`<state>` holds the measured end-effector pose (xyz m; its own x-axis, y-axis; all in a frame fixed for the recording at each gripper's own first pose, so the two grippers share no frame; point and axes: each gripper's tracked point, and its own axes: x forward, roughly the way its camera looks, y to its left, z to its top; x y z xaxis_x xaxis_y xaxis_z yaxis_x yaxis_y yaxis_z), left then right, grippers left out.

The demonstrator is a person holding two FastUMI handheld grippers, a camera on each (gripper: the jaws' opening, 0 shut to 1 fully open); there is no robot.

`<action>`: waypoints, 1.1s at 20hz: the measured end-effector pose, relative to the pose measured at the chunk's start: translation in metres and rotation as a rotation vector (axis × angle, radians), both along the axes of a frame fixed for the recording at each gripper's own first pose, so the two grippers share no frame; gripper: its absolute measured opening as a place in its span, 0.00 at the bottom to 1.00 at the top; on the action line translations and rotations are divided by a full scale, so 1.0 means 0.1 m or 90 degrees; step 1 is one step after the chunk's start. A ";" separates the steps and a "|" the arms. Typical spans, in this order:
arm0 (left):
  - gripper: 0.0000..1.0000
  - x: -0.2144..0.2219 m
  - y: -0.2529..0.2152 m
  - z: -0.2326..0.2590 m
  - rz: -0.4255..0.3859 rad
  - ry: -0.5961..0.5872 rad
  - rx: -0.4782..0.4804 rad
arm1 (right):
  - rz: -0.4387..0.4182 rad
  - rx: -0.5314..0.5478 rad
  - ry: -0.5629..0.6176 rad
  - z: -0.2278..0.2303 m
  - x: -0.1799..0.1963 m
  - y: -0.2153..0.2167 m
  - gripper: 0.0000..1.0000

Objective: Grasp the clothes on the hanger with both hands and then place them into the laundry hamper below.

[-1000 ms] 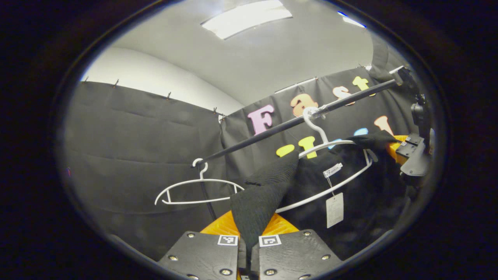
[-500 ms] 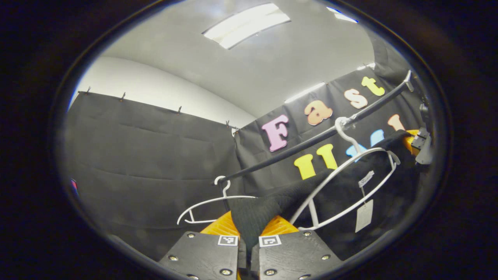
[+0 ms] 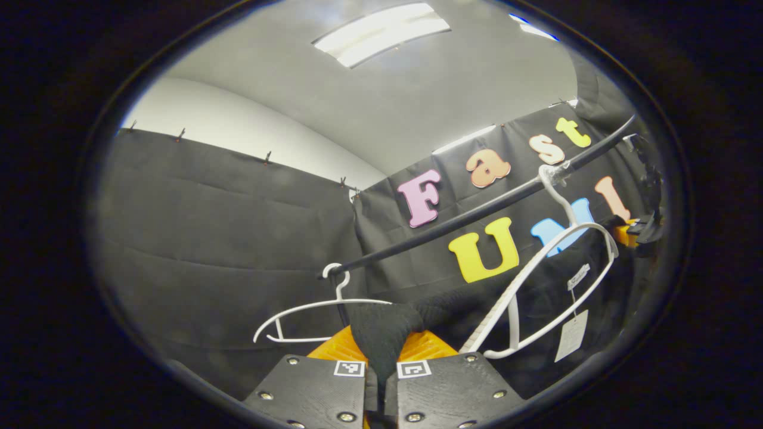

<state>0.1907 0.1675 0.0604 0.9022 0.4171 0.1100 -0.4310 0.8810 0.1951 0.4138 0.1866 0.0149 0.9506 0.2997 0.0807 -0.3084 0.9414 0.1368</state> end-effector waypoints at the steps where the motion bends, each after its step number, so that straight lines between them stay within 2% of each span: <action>1: 0.05 0.01 0.00 -0.05 -0.004 0.005 -0.009 | 0.003 0.007 0.016 -0.06 0.05 0.00 0.01; 6: 0.04 0.12 -0.02 -0.29 -0.027 0.024 -0.039 | 0.013 0.010 0.088 -0.42 0.11 0.00 0.01; 14: 0.05 0.07 -0.09 -0.61 -0.039 0.051 -0.037 | 0.009 -0.024 0.116 -0.77 -0.06 -0.09 0.01; 22: 0.05 -0.10 -0.16 -0.96 -0.041 0.075 -0.052 | 0.018 -0.073 0.139 -1.06 -0.42 -0.17 0.01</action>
<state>0.1811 0.1519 -0.0352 0.9322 0.3606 -0.0307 -0.3509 0.9213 0.1675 0.3714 0.1696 -0.0908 0.9327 0.3222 -0.1623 -0.3101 0.9459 0.0957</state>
